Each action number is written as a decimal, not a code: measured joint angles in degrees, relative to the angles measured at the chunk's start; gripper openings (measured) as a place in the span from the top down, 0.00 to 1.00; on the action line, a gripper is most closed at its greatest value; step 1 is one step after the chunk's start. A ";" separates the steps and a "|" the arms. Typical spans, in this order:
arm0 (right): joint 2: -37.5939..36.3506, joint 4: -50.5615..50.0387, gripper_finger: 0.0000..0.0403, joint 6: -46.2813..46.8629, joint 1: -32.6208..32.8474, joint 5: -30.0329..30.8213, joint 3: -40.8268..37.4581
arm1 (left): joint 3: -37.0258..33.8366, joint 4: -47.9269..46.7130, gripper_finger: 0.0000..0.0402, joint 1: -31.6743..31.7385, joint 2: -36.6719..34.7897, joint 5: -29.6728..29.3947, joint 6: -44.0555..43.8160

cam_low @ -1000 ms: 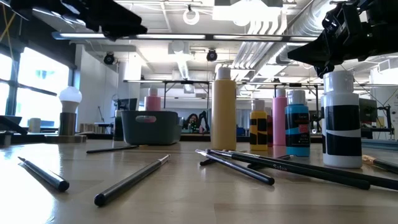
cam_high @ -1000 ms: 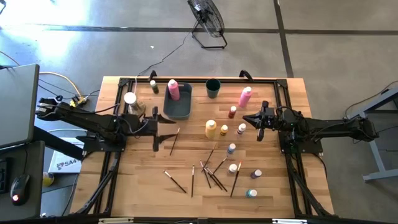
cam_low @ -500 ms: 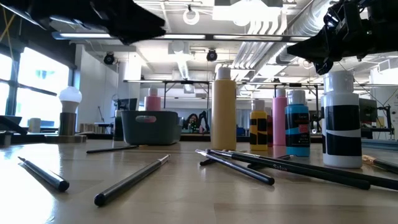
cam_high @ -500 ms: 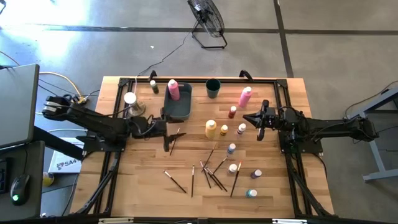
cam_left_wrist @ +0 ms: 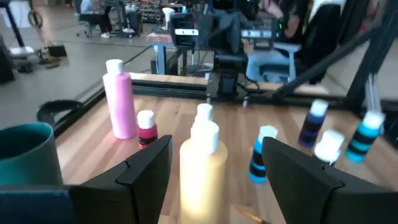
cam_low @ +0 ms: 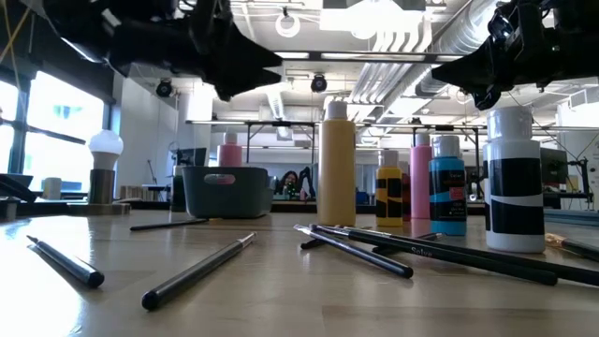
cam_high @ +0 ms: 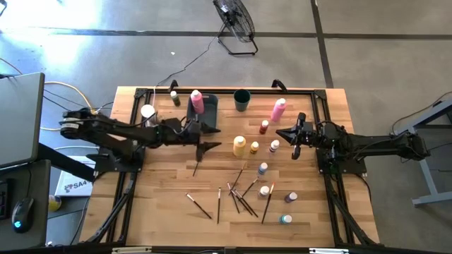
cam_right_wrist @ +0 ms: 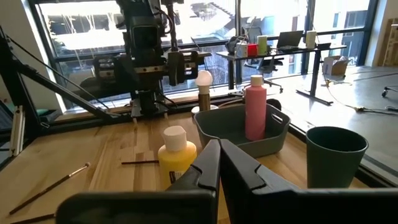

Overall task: Pick & Place Paint Supplies
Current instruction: Put the large yellow paint bottle into the green bin

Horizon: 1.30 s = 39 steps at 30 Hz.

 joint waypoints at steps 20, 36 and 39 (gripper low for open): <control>0.00 0.13 0.99 0.00 0.00 -0.02 0.00 | 13.19 -4.56 0.39 0.03 15.27 -0.06 1.54; 0.00 0.13 0.99 -1.25 0.00 0.00 0.00 | 15.42 -9.26 0.39 1.04 16.82 -2.25 0.28; 0.00 0.13 0.99 -1.27 0.00 0.02 0.00 | 15.42 -9.00 0.39 1.97 16.82 -1.31 -0.51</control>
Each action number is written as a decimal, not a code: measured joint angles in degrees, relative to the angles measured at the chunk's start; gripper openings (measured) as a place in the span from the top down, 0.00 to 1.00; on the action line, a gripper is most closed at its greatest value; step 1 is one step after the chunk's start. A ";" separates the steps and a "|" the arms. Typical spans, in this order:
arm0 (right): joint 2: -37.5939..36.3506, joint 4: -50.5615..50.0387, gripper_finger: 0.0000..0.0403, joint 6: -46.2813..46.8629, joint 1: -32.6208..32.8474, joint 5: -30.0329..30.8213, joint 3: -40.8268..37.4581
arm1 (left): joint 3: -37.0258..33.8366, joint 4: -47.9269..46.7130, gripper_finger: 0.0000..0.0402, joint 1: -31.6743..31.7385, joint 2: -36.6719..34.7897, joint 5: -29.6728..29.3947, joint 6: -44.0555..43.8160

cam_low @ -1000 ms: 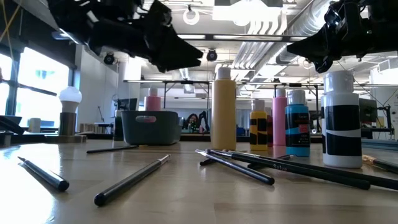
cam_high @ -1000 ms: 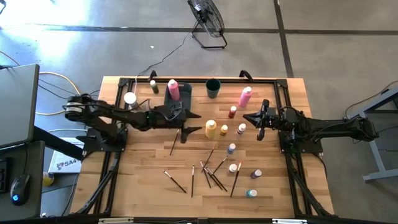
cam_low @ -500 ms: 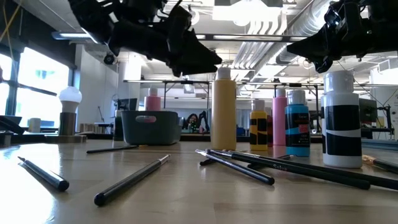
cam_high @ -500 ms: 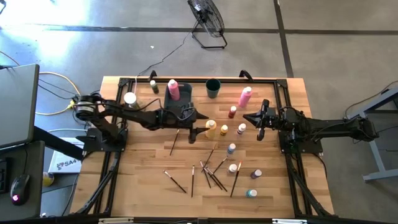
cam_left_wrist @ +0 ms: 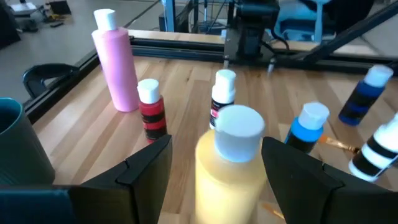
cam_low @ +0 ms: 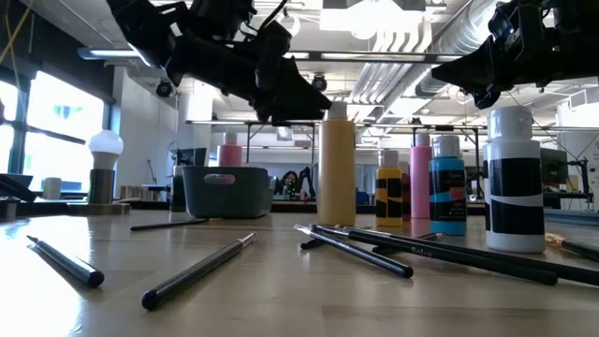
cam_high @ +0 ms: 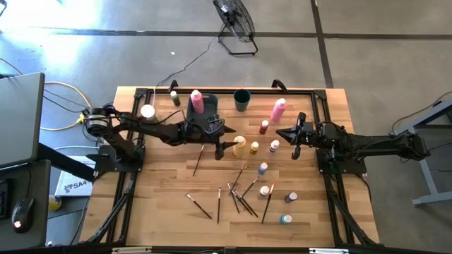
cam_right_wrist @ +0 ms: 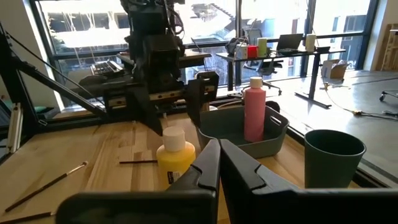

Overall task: Pick & Place Paint Supplies
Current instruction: Put the large yellow paint bottle into the green bin

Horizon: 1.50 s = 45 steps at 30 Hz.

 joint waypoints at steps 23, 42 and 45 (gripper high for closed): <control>0.00 0.00 0.99 -0.02 0.01 0.00 0.00 | -0.08 3.07 0.39 1.41 1.89 7.18 -1.77; 0.00 0.00 0.99 -1.38 0.02 0.00 0.00 | -0.04 9.74 0.39 1.41 5.42 6.85 -1.79; 0.00 0.00 0.99 -1.52 0.02 0.00 0.00 | 0.01 9.72 0.39 1.41 5.43 6.51 -1.78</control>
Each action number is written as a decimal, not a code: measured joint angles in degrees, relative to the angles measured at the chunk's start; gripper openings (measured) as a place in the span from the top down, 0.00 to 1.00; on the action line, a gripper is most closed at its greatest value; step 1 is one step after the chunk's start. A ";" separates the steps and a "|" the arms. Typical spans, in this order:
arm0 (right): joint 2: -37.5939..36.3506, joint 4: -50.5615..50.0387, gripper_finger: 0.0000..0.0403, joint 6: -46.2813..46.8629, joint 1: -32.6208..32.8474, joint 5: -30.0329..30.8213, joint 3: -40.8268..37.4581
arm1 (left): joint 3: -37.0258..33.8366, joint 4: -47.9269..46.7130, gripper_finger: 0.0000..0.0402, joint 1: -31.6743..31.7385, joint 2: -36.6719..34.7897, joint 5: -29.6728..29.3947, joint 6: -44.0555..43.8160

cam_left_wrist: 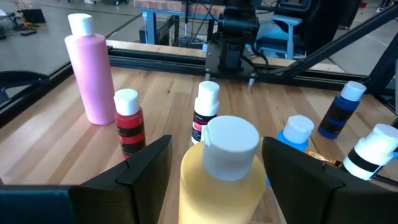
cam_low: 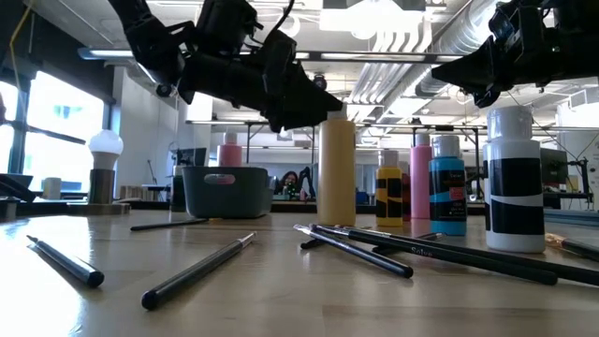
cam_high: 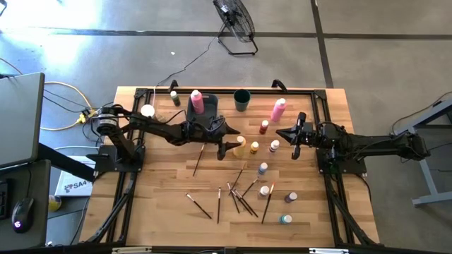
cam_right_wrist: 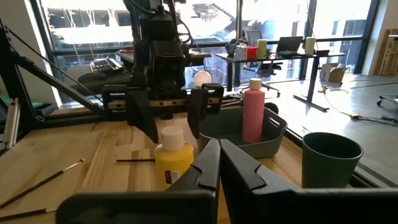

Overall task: Pick & Place Paint Supplies
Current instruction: Put the large yellow paint bottle into the green bin

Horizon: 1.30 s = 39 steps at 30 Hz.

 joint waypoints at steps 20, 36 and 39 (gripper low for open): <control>0.00 0.00 0.99 -0.01 -0.02 0.00 0.00 | 4.78 -0.94 0.39 -0.39 4.86 0.71 0.45; 0.00 0.00 0.99 -0.01 0.00 -0.02 0.00 | 4.78 -1.14 0.44 -0.39 4.84 0.77 0.44; 0.00 0.00 0.99 -0.01 0.00 -0.02 0.00 | 4.78 -1.11 0.51 -0.39 4.75 0.80 0.43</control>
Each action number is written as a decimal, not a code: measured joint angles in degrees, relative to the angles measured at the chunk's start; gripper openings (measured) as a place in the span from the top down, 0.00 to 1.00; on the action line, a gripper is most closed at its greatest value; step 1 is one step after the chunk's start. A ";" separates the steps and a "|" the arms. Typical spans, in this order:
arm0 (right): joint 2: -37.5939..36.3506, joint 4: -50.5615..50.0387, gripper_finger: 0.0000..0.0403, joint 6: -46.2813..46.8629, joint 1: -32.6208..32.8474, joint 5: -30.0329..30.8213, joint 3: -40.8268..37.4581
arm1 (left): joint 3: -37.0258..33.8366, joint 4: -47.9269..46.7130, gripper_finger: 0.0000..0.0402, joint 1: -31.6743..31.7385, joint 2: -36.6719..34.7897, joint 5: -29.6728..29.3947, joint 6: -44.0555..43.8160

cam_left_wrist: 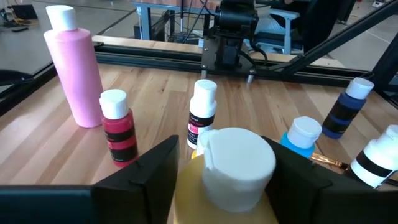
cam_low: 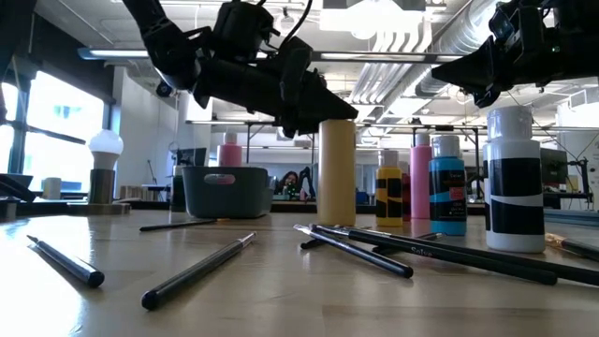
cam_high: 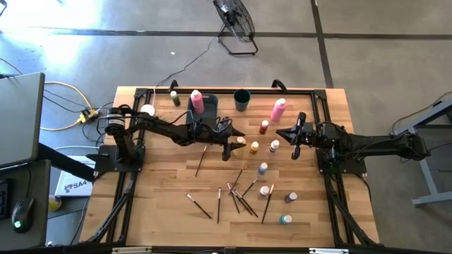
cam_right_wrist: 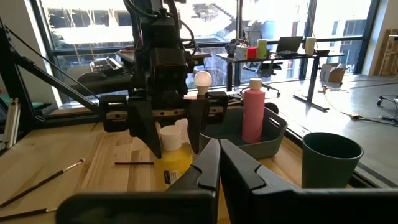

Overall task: Pick & Place Paint Supplies
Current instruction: Put the large yellow paint bottle into the green bin

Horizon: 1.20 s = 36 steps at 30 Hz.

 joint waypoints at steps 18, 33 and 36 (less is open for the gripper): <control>0.00 0.00 0.99 0.00 0.00 0.00 0.00 | 0.00 -0.25 0.63 -0.02 -0.09 -1.39 -0.44; 0.00 0.00 0.99 0.00 -0.01 0.00 0.00 | 0.00 -0.23 0.63 0.00 -0.09 -0.06 -0.42; 0.00 -0.02 0.99 0.00 0.00 0.00 0.00 | 0.00 -0.21 0.63 0.00 -0.09 -0.03 -0.42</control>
